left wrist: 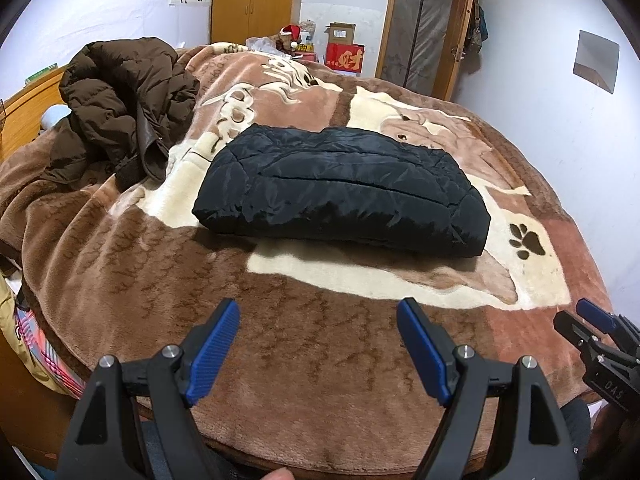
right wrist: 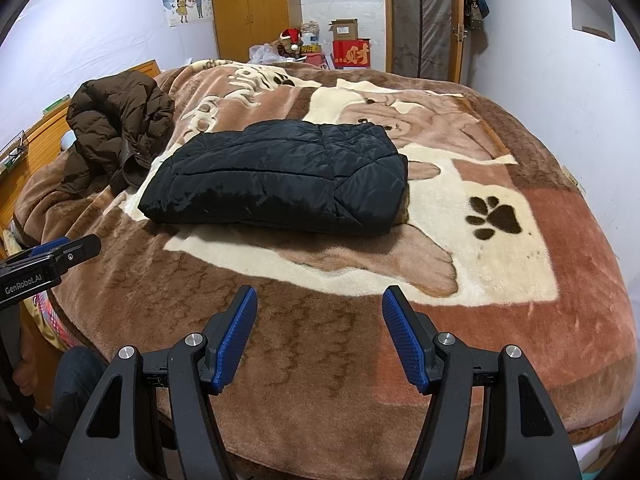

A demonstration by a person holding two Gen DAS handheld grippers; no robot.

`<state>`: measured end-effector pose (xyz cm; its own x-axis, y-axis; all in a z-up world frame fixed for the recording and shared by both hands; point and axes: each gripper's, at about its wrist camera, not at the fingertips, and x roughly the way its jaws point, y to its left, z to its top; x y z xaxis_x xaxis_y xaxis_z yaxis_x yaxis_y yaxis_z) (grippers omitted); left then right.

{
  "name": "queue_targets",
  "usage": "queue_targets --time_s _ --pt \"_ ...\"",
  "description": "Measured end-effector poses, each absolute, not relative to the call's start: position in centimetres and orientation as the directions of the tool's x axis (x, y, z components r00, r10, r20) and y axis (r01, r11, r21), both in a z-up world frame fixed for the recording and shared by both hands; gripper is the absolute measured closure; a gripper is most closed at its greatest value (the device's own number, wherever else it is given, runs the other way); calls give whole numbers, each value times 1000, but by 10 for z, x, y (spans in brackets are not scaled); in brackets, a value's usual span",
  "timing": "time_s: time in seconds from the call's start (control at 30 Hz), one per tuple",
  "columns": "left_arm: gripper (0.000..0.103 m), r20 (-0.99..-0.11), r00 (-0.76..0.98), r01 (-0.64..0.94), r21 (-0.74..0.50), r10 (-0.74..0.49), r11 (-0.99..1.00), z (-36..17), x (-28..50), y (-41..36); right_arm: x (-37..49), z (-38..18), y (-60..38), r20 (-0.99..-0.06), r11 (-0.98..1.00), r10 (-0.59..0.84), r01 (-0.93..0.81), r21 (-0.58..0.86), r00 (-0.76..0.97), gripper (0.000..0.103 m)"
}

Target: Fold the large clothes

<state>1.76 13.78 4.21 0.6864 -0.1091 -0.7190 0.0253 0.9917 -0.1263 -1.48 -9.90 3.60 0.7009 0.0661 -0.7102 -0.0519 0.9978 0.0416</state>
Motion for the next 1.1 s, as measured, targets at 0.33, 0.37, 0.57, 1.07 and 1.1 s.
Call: queue_targets --time_s 0.33,0.37,0.57,1.07,1.1 --pt "21 -722 683 25 -124 -108 992 40 16 137 -14 35 -100 -714 998 65 -52 39 697 38" --pt "20 -721 685 25 -127 -110 992 41 17 137 -14 35 -100 -714 998 65 -53 39 697 38" --pt "20 -720 686 24 -125 -108 992 41 17 137 -14 35 -101 -714 998 66 -54 40 697 38" --pt "21 -720 689 22 -90 -80 996 41 13 133 -17 33 -101 -717 998 64 -53 37 694 38" --pt "20 -720 689 21 -93 -82 995 41 13 133 -17 33 -101 -718 998 64 -54 37 693 38"
